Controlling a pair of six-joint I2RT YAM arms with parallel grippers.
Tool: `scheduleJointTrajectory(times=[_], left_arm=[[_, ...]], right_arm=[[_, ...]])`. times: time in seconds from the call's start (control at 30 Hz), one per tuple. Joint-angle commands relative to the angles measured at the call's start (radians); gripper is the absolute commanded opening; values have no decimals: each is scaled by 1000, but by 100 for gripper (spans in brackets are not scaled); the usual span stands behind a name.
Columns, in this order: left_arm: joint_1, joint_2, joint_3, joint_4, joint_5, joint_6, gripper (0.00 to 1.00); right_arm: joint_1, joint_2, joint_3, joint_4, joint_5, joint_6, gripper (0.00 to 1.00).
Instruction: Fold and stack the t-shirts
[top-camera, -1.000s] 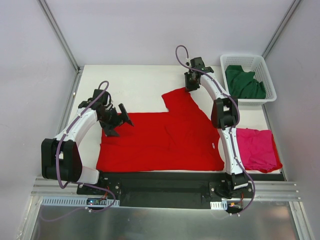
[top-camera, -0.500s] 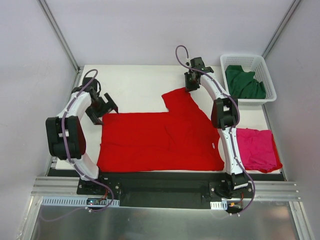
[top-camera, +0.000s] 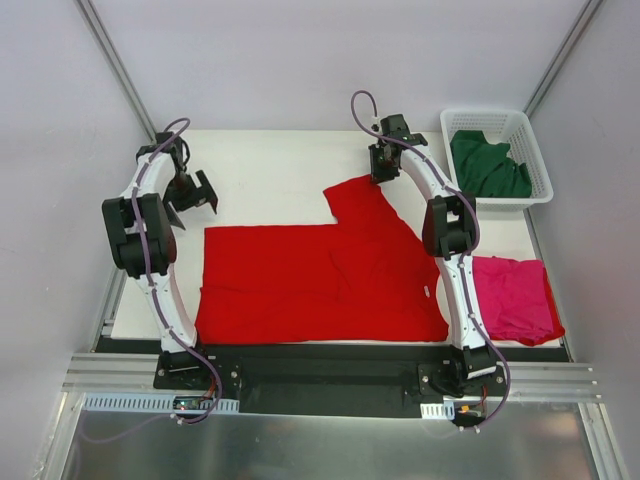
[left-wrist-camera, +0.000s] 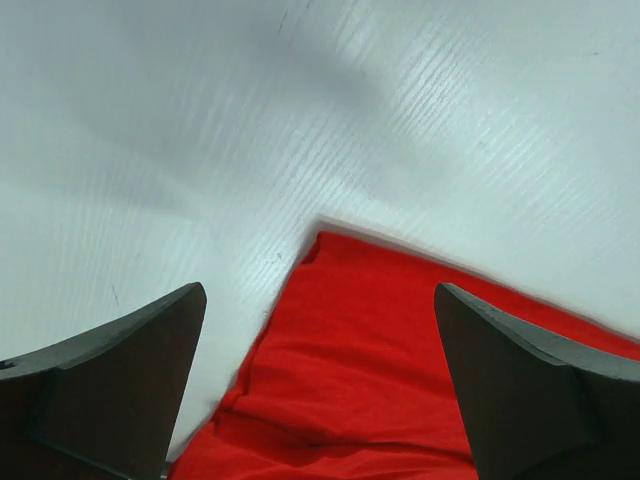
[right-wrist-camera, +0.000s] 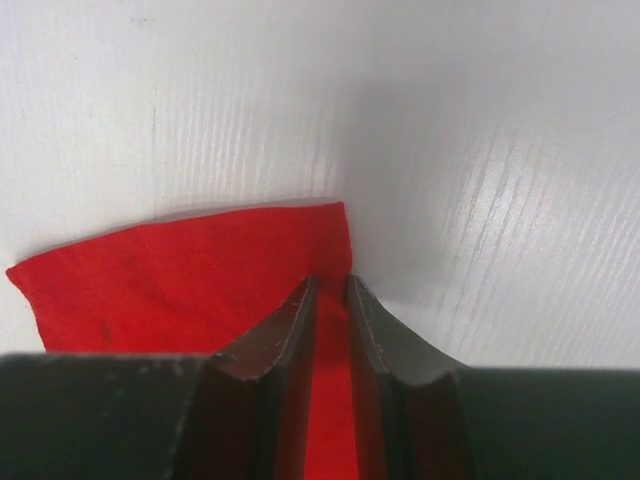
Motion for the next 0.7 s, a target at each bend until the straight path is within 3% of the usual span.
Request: scheduleJointTrajectory(times=[0.0, 0.4, 0.67], left_arm=[[6, 62, 115, -117, -54, 132, 99], [-9, 37, 6, -123, -3, 73, 92], [-32, 48, 27, -140, -91, 132, 91]], right_arm=[[6, -20, -17, -42, -13, -1, 22], [-4, -19, -20, -43, -25, 4, 22], [-5, -19, -19, -45, -28, 4, 22]])
